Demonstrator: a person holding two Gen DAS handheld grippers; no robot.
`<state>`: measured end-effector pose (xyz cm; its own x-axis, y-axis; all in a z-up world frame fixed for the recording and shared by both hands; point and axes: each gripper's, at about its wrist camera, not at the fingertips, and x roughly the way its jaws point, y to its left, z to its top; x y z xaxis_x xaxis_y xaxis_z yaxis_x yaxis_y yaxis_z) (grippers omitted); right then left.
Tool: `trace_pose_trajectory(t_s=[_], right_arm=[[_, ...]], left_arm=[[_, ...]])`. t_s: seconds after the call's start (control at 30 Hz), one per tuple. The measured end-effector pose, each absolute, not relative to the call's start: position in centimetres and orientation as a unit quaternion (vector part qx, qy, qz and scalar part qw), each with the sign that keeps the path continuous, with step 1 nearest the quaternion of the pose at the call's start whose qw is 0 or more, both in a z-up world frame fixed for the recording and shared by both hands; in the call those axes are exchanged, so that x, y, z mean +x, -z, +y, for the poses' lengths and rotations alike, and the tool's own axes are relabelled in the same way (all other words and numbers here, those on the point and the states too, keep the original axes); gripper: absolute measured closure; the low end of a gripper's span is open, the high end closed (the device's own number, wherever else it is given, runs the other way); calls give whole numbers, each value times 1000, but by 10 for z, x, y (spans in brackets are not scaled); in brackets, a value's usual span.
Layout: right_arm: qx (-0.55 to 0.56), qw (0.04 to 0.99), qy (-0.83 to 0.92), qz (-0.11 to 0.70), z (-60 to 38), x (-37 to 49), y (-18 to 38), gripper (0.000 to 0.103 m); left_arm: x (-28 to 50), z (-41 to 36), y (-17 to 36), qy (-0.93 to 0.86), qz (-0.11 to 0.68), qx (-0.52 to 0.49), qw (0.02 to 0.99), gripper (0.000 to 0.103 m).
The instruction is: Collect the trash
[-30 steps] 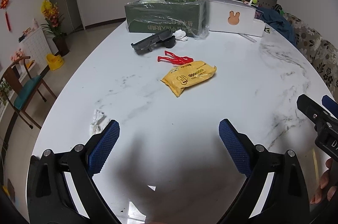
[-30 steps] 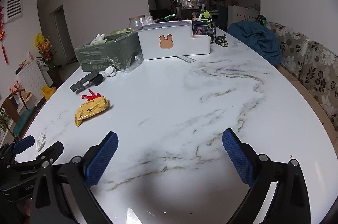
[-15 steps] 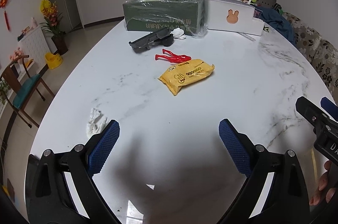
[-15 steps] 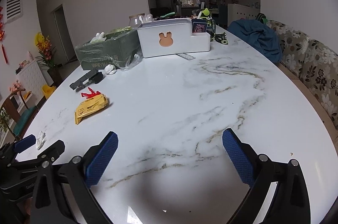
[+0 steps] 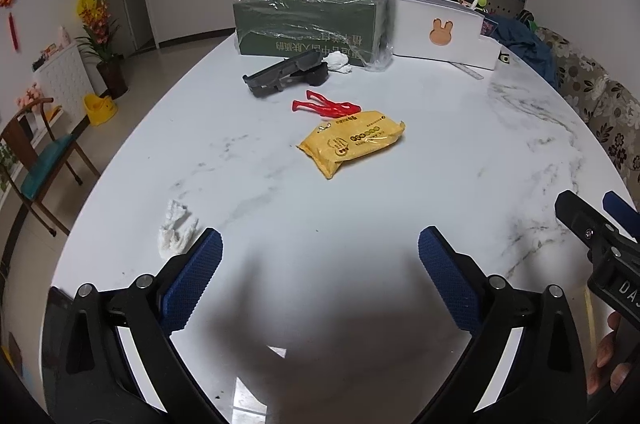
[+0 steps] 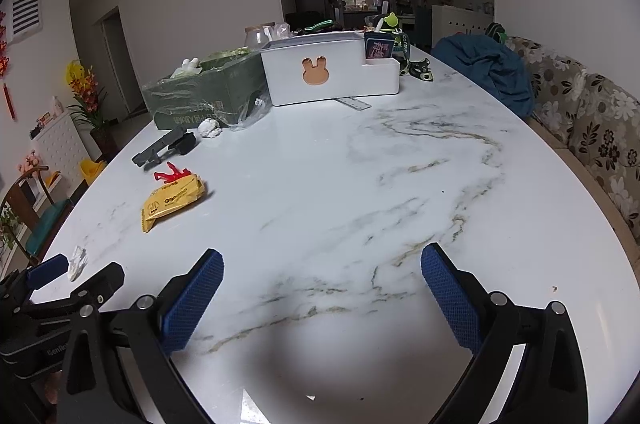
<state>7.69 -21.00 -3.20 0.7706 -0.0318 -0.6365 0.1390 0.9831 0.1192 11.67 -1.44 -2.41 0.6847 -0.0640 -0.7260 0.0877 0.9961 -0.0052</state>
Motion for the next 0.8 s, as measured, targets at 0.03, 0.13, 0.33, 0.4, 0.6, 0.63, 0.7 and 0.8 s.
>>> trace_pose_trajectory(t_s=[0.03, 0.13, 0.33, 0.4, 0.6, 0.63, 0.7, 0.8], right_arm=[[80, 938, 46, 335, -210, 77, 32, 5], [83, 937, 46, 337, -211, 77, 33, 5], [85, 935, 49, 341, -211, 76, 36, 5], [86, 935, 48, 342, -211, 76, 36, 5], [82, 936, 49, 340, -210, 75, 36, 5], [82, 935, 50, 340, -210, 76, 36, 5], [85, 935, 49, 341, -211, 75, 36, 5], [85, 935, 50, 342, -212, 75, 36, 5]], left_arm=[[117, -15, 25, 43, 398, 13, 916, 7], [118, -14, 28, 48, 404, 4, 914, 7], [115, -18, 26, 38, 381, 22, 924, 7], [114, -21, 25, 37, 378, 29, 925, 7], [115, -25, 28, 46, 396, 30, 916, 7], [115, -25, 28, 44, 396, 30, 917, 7], [115, -24, 29, 41, 398, 27, 916, 7], [116, -22, 30, 44, 406, 16, 913, 7]])
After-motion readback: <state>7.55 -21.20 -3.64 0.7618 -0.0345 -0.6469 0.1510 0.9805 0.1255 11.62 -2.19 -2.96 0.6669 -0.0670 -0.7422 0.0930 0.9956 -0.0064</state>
